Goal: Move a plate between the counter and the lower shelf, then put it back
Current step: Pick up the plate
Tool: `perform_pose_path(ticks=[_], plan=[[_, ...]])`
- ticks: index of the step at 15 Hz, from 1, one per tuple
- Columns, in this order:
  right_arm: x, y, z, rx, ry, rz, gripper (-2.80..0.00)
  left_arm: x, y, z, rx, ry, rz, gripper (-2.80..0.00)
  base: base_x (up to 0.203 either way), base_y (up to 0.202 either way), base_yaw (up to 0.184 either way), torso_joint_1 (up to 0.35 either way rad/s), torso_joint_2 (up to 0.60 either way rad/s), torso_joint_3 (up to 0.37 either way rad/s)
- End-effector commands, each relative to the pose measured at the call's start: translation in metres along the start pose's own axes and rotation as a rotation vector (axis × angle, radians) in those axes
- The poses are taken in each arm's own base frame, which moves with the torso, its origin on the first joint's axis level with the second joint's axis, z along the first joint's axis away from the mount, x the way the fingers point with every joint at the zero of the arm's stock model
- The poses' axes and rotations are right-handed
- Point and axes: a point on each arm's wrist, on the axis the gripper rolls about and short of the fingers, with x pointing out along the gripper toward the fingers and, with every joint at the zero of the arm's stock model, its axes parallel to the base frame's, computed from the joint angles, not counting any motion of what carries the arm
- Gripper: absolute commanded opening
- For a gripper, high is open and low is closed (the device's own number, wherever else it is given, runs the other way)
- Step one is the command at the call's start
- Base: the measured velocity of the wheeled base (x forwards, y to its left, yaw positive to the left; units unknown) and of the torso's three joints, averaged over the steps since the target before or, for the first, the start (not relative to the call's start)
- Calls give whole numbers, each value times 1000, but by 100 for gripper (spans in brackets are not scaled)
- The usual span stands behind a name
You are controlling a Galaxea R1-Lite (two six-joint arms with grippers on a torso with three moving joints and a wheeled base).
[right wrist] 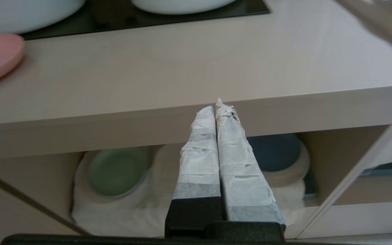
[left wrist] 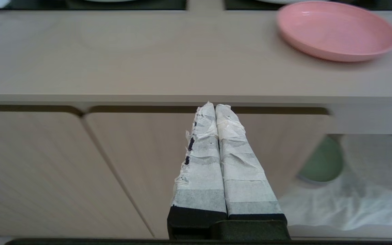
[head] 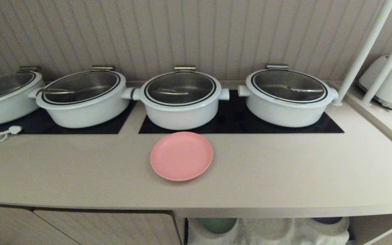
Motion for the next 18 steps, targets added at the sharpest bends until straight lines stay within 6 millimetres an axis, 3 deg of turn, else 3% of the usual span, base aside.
perform_pose_path(ticks=[1, 13, 18], plan=[[0, 0, 0, 0, 0, 0, -280, 0, 0, 0, 0, 0, 1, -280, 0, 195, -3, 7, 2, -1], [0, 0, 0, 1, -1, 0, -280, 0, 0, 0, 0, 0, 0, -280, 0, 190, -1, 3, 2, 2], [0, 0, 0, 0, 0, 0, -280, 0, 0, 0, 1, 0, 0, -280, 0, 18, 0, 0, 0, 0]])
